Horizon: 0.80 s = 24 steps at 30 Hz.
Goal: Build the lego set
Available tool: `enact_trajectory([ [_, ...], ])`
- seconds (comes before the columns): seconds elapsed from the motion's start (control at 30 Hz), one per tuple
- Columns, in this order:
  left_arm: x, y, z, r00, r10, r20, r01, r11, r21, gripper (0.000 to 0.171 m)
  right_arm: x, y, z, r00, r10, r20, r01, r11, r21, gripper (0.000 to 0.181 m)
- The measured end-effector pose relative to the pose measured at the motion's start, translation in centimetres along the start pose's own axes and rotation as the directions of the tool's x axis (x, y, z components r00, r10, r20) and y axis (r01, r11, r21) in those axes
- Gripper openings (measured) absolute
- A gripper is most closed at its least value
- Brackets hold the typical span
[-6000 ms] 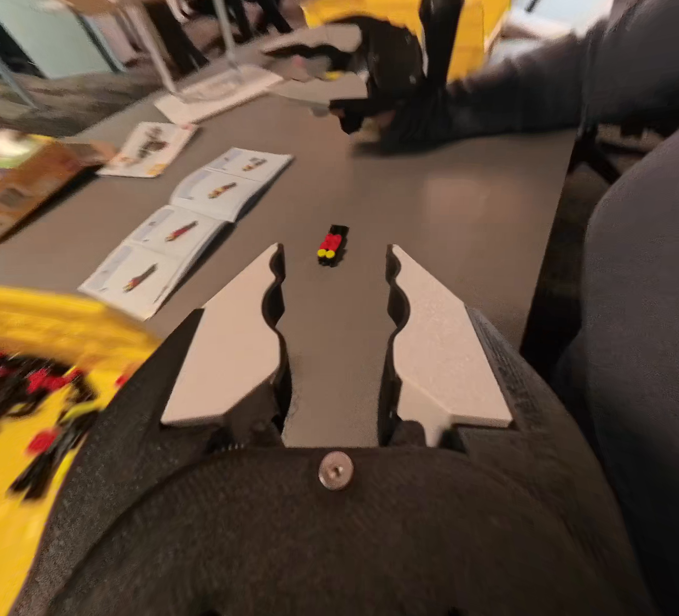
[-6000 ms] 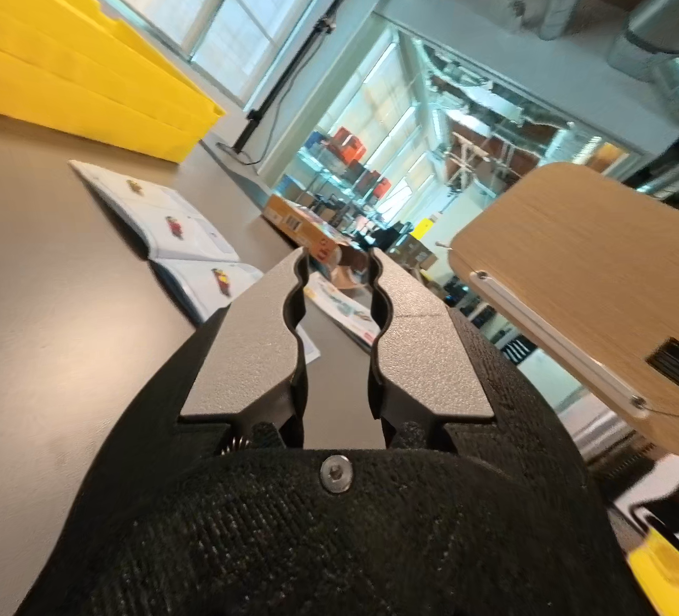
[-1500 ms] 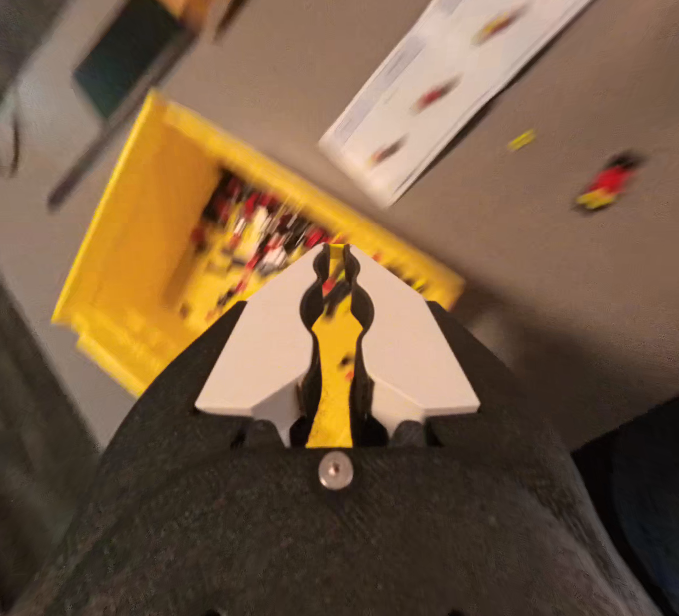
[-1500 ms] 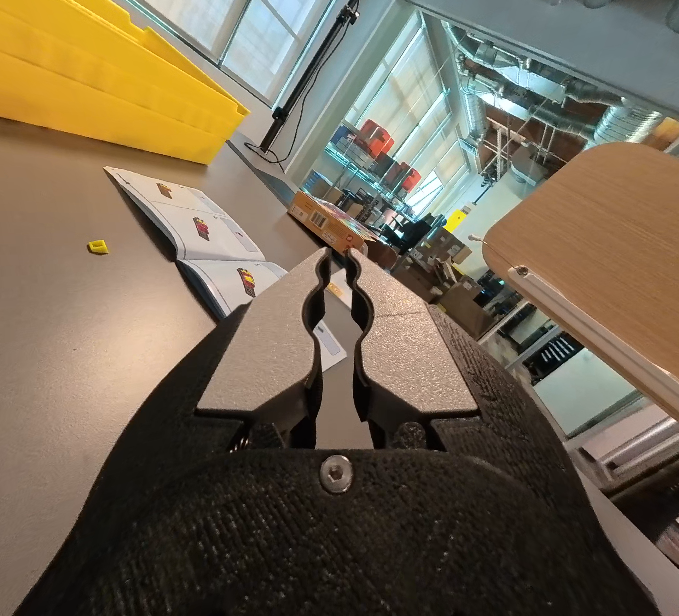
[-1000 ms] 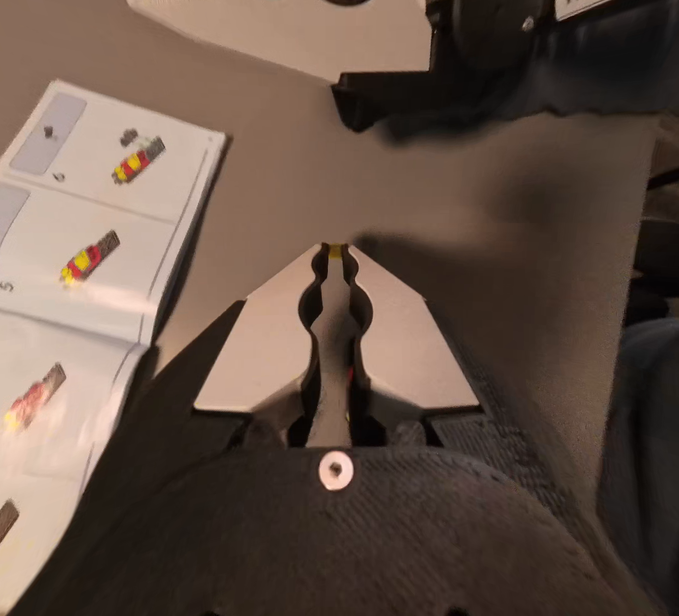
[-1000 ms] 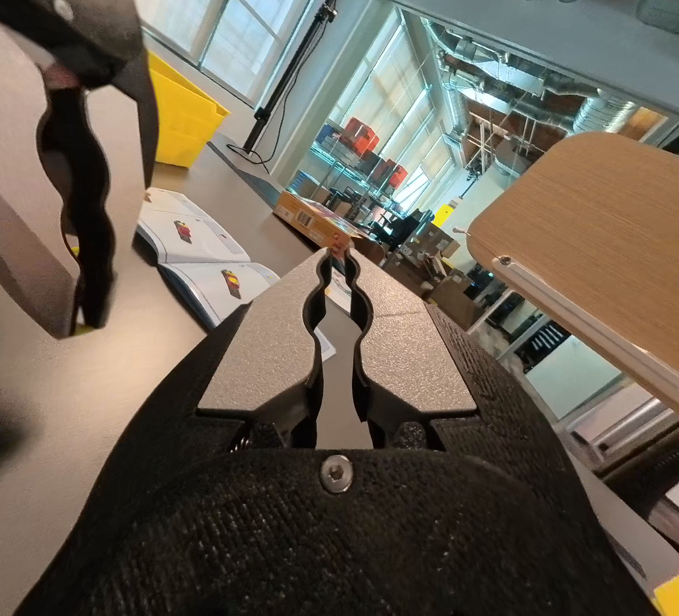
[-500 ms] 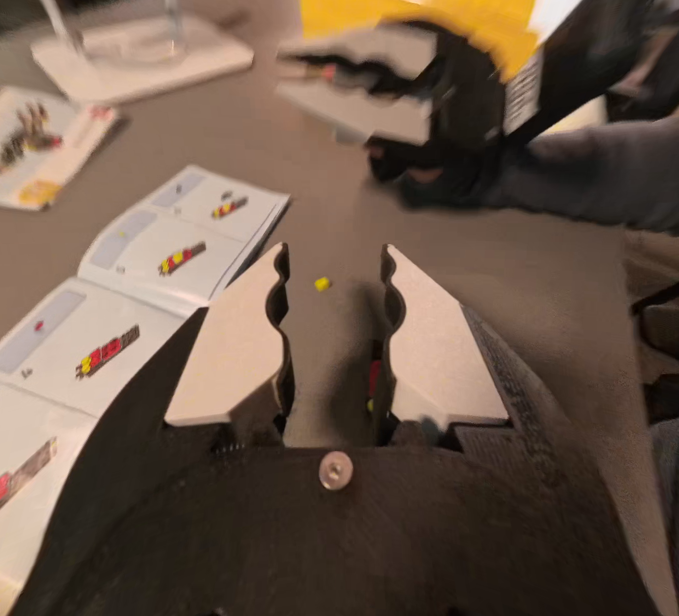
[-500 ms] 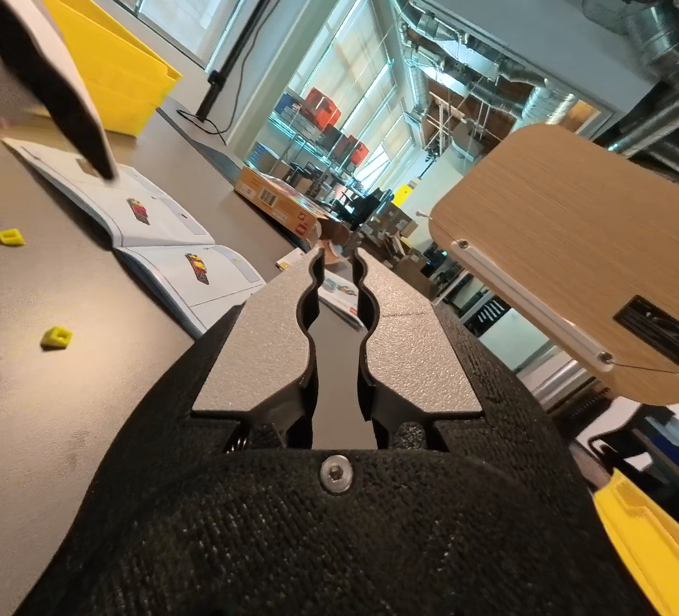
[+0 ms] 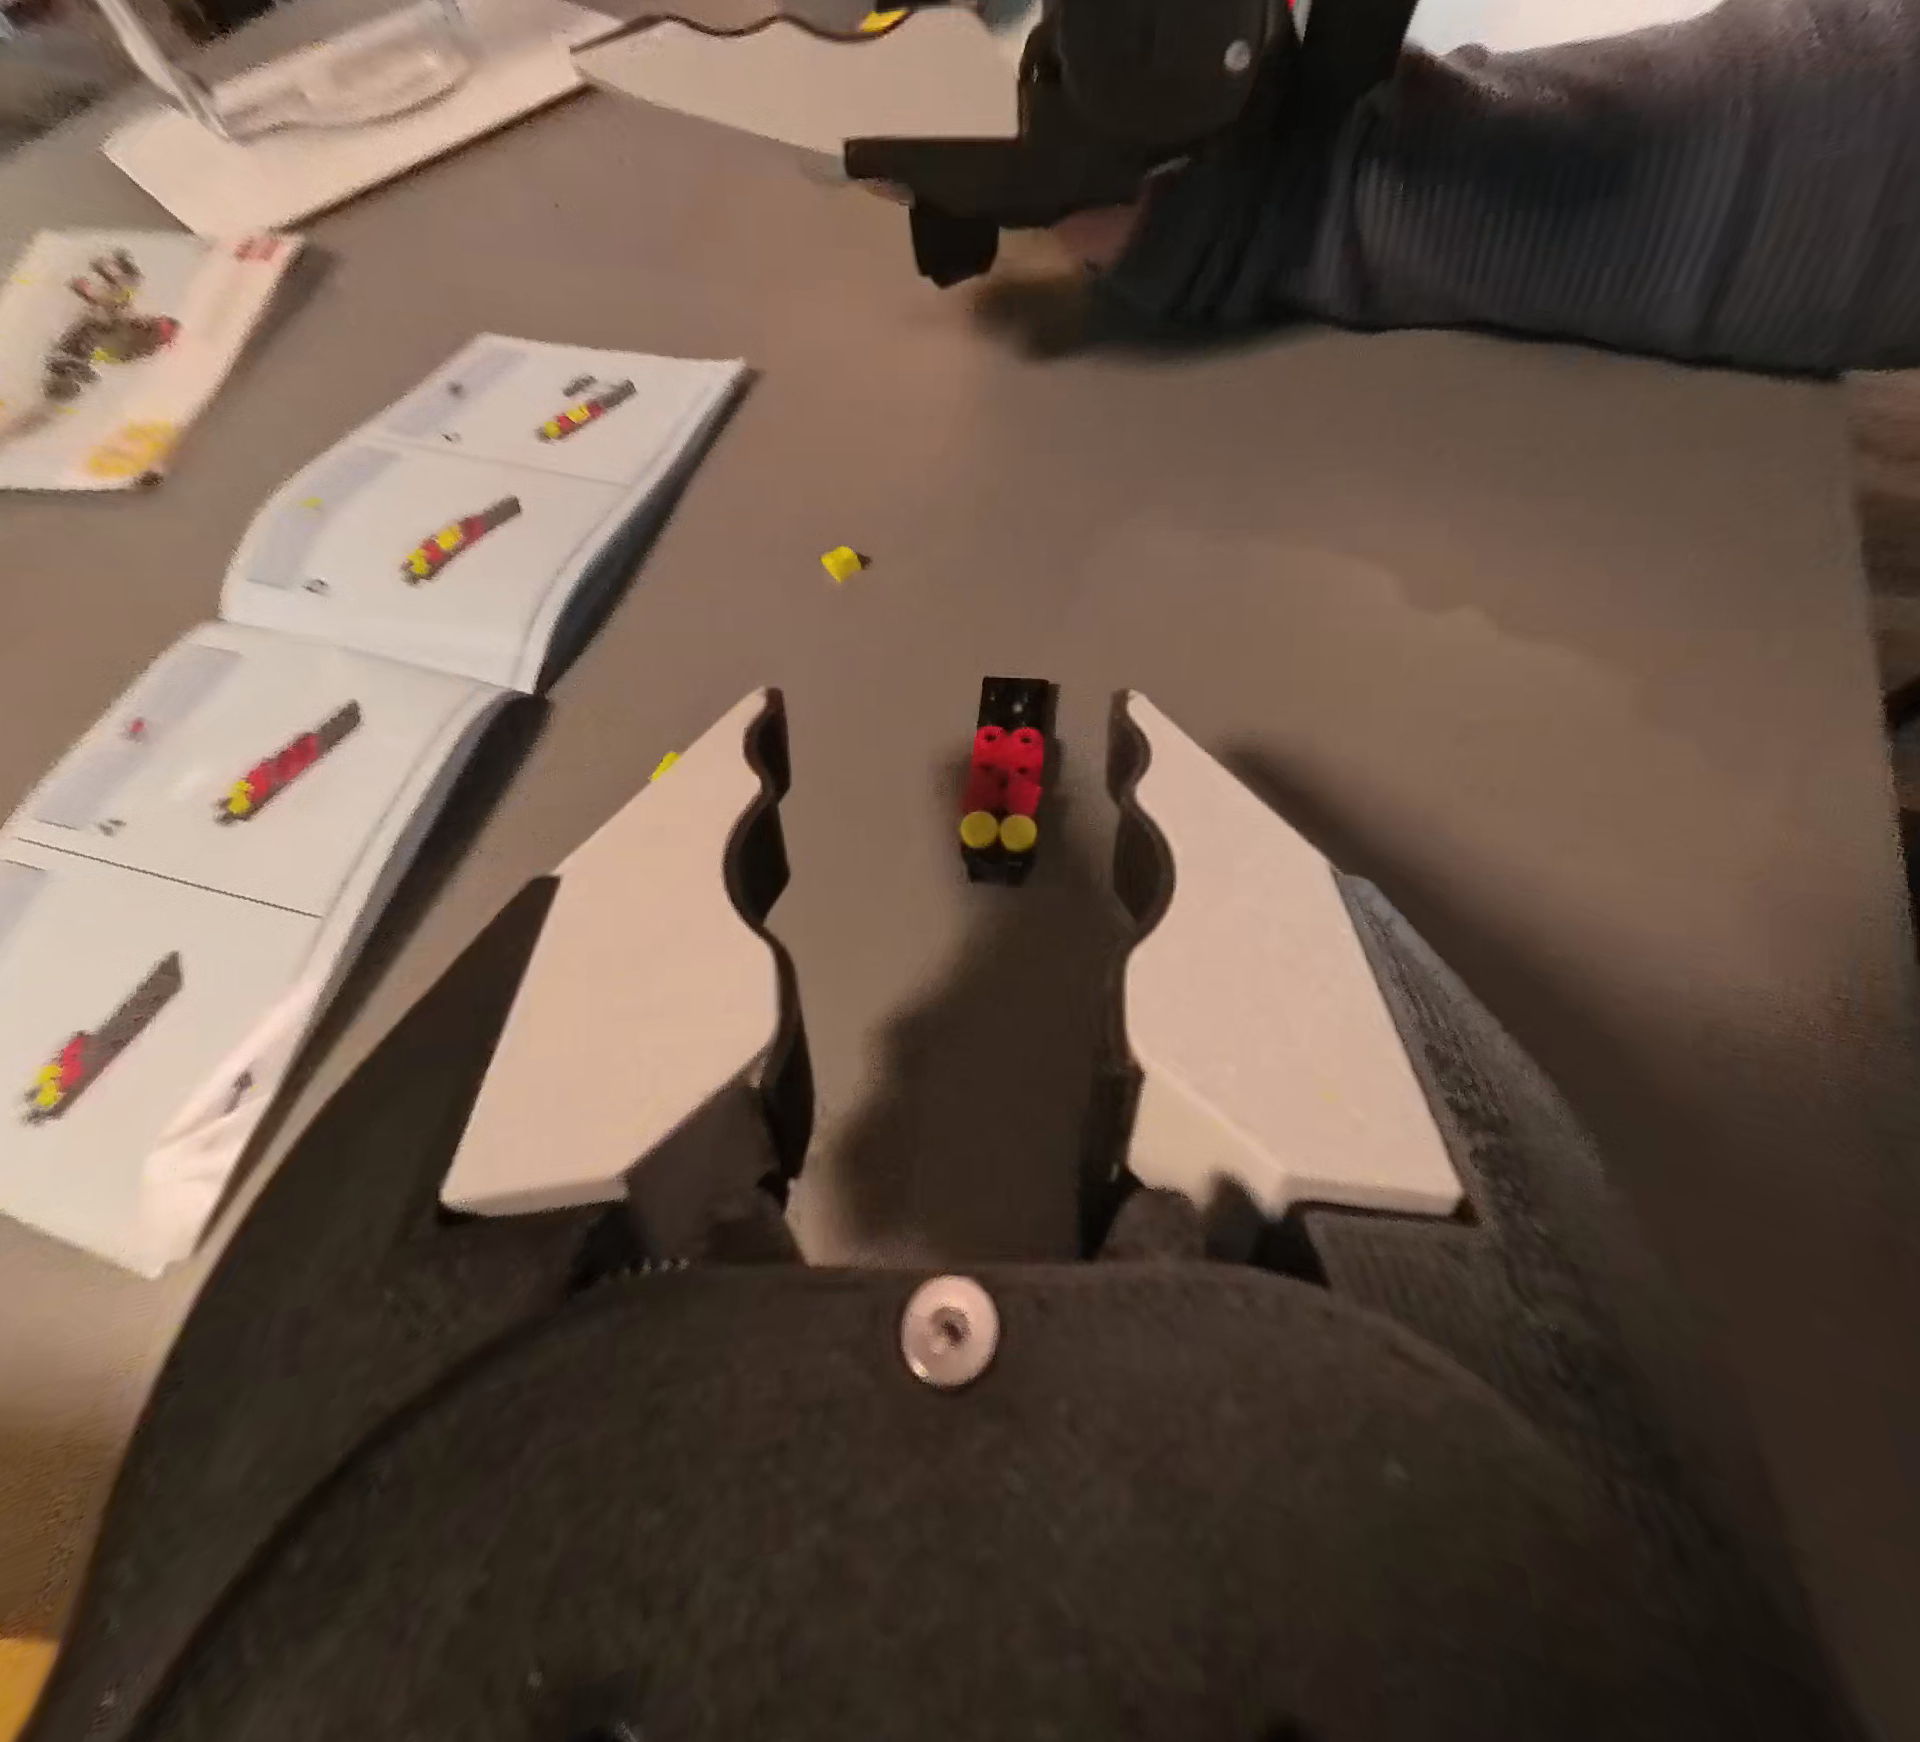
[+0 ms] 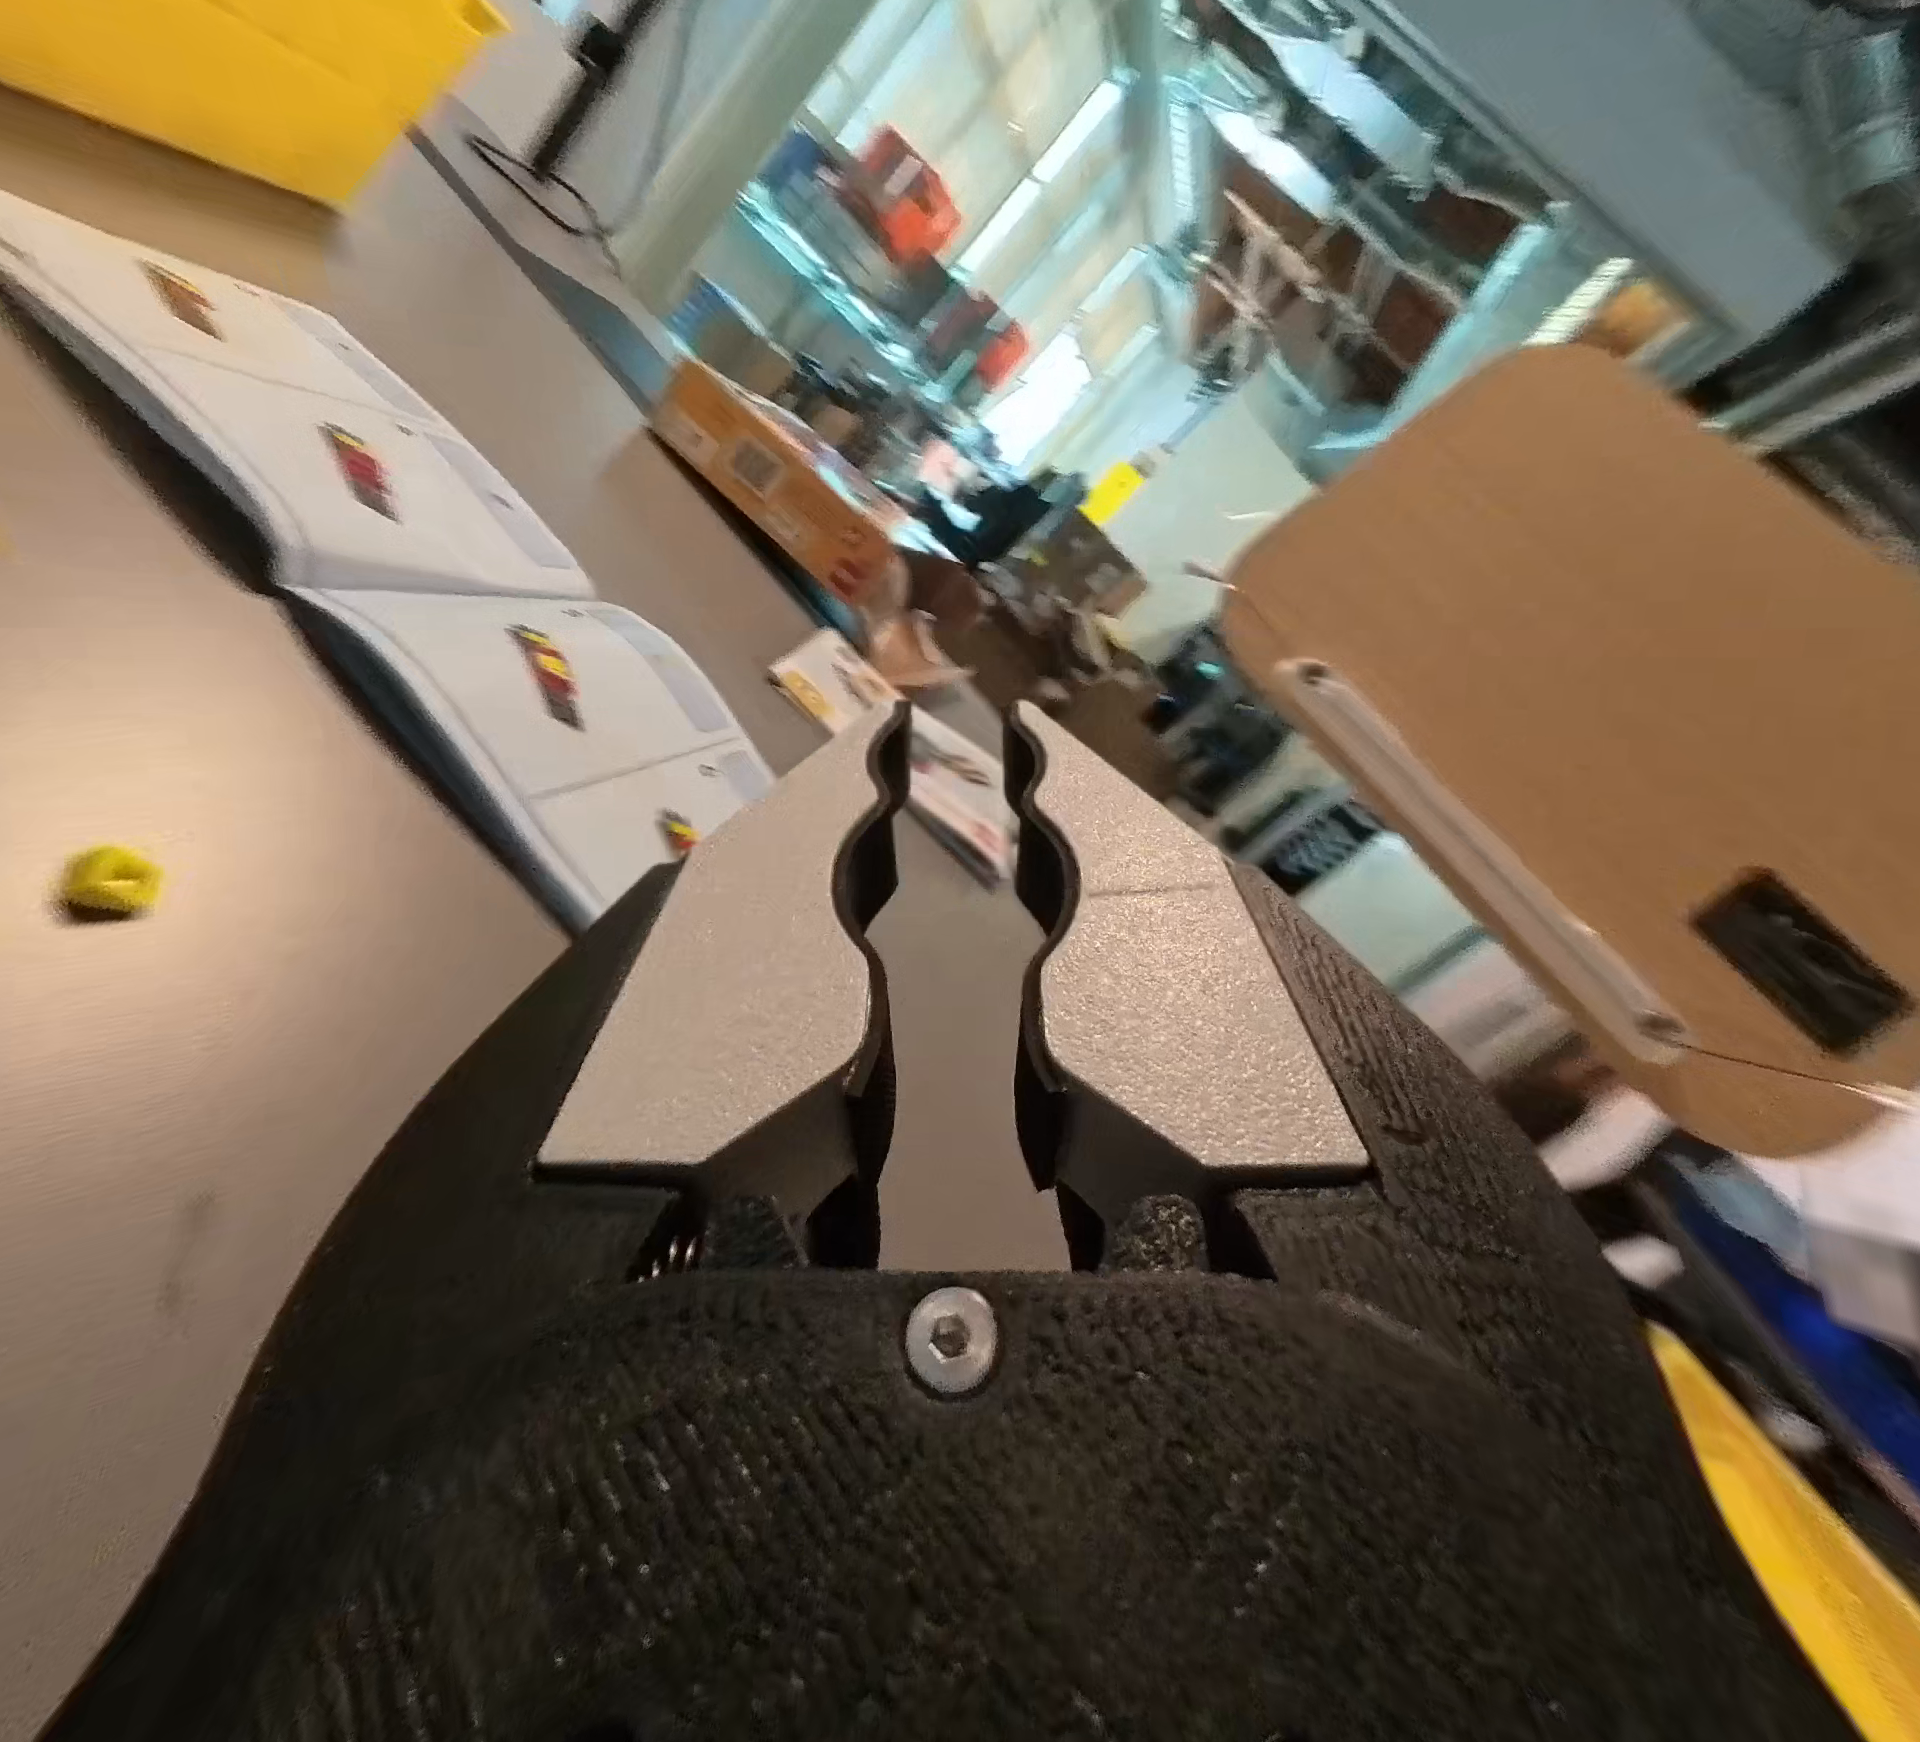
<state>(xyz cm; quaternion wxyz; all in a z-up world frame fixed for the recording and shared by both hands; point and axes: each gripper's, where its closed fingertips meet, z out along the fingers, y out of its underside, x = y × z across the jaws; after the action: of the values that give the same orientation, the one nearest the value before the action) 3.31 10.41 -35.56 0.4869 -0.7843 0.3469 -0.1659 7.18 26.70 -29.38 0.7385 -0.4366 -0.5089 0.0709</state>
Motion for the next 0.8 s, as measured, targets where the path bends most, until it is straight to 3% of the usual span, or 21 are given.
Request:
enact_trajectory([
  [0.07,0.0,0.6,0.2,1.0,-0.003,-0.011,0.003,1.0,-0.023,0.061,-1.8,-0.2,-0.2,0.979,0.116,0.168,-0.117,0.993,-0.009,0.014],
  [0.17,0.0,0.9,0.2,1.0,0.0,-0.013,-0.001,0.999,-0.038,0.061,-5.6,-0.3,-1.4,0.837,0.3,0.458,-0.258,0.954,-0.152,0.023],
  [0.37,-0.6,1.9,0.2,0.999,-0.054,-0.007,0.053,0.994,-0.093,0.06,-10.3,-1.4,-5.0,0.567,0.425,0.706,-0.228,0.904,-0.361,0.022],
  [0.47,-1.5,1.8,0.1,0.996,-0.086,0.028,0.088,0.993,-0.082,0.062,-11.3,-1.8,-5.4,0.548,0.438,0.713,-0.191,0.895,-0.403,0.021],
  [0.6,-2.3,1.0,-0.2,0.994,-0.092,0.063,0.094,0.995,-0.025,0.062,-12.3,-3.1,-2.7,0.594,0.533,0.603,-0.298,0.842,-0.45,0.015],
  [0.8,-2.5,0.8,-0.3,0.992,-0.022,0.123,0.024,1.0,-0.015,0.067,-15.5,-3.8,-0.9,0.537,0.672,0.51,-0.337,0.725,-0.6,0.016],
])
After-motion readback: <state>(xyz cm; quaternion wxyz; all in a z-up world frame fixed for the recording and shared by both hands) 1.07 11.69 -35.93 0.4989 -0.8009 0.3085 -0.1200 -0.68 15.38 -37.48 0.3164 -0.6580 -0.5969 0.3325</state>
